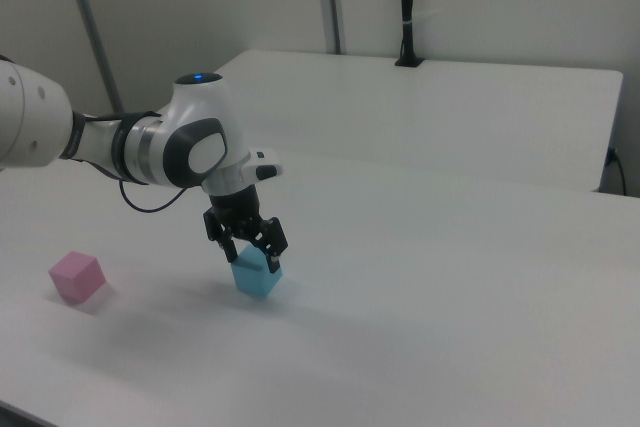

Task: Put blue cube on pink cube
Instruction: 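Lower the open gripper over the light-blue cube and close on it, then lift the light-blue cube up off the table, then carry the light-blue cube over the pink cube and lower it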

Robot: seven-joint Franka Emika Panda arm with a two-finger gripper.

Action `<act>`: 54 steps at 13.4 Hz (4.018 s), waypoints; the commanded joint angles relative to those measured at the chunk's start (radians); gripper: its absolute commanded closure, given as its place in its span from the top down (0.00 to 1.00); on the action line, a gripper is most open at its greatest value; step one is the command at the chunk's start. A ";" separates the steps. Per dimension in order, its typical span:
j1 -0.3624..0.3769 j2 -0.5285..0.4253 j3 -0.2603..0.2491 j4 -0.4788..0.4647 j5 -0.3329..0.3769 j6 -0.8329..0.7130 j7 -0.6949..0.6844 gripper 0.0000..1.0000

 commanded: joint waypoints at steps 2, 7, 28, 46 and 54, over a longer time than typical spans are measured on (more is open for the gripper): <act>0.011 0.013 -0.003 -0.013 -0.013 0.049 -0.016 1.00; 0.011 0.049 0.000 -0.010 -0.013 0.098 -0.046 1.00; 0.011 -0.043 0.003 0.470 0.033 -0.450 -0.062 0.34; 0.480 -0.143 0.029 0.485 0.114 -0.587 0.383 0.34; 0.623 -0.301 0.029 0.226 0.120 -0.555 0.451 0.34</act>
